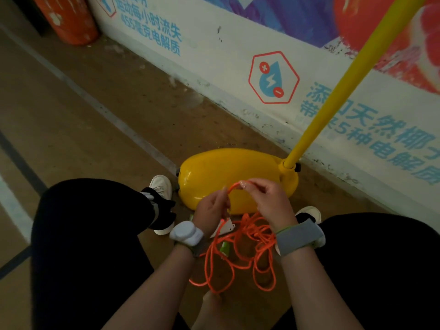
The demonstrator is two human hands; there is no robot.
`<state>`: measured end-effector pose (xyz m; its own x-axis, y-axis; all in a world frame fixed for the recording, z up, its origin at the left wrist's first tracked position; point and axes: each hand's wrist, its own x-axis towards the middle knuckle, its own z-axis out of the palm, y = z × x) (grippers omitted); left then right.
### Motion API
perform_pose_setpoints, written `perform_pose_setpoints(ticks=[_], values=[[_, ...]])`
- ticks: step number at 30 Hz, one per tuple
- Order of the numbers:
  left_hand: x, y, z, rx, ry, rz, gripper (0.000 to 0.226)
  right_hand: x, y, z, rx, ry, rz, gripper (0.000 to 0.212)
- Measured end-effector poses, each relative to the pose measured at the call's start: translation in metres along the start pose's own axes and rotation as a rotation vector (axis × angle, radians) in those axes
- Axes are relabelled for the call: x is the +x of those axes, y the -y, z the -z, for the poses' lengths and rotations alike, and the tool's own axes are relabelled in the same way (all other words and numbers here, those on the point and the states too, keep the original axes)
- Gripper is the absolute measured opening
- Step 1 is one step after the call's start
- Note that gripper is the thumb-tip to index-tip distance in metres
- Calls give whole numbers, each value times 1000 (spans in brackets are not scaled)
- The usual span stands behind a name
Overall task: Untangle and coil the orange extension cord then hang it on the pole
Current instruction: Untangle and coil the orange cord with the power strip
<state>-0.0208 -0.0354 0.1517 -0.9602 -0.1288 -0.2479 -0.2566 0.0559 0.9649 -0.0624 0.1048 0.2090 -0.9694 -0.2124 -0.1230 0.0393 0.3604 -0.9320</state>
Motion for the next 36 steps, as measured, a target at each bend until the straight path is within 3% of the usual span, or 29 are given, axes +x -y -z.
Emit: perform_pose_setpoints(ticks=[2,4,7,11,14,16,20,22,25,26,31,36], values=[[4,12,5,306,84,-95,35,0,2,3,-39,26,-6,17],[7,14,5,378,120,-126,27,-1,7,4,-30,19,0,19],[9,-1,7,49,-21,-45,35,2,5,6,-99,80,-6,20],[20,-16,23,-385,-233,-20,37,1,-47,-11,-277,320,-265,24],[23,-18,29,-616,-224,-1,33,-9,-91,-32,-323,158,-451,19],[21,-9,30,-576,-250,17,34,-10,-105,-40,-338,58,-509,23],[23,14,33,-38,-338,-59,37,-5,-72,-30,-118,-238,-586,62],[21,29,29,174,-255,-52,32,1,-39,-18,-19,-317,-597,69],[13,46,14,322,-51,13,13,10,-3,-13,57,-285,-505,65],[10,46,8,312,10,12,5,11,3,-13,95,-282,-476,61],[3,28,-8,150,129,-68,35,16,28,-17,306,-271,-549,24],[2,12,-15,-97,154,-116,44,18,47,-21,299,-215,-450,22]])
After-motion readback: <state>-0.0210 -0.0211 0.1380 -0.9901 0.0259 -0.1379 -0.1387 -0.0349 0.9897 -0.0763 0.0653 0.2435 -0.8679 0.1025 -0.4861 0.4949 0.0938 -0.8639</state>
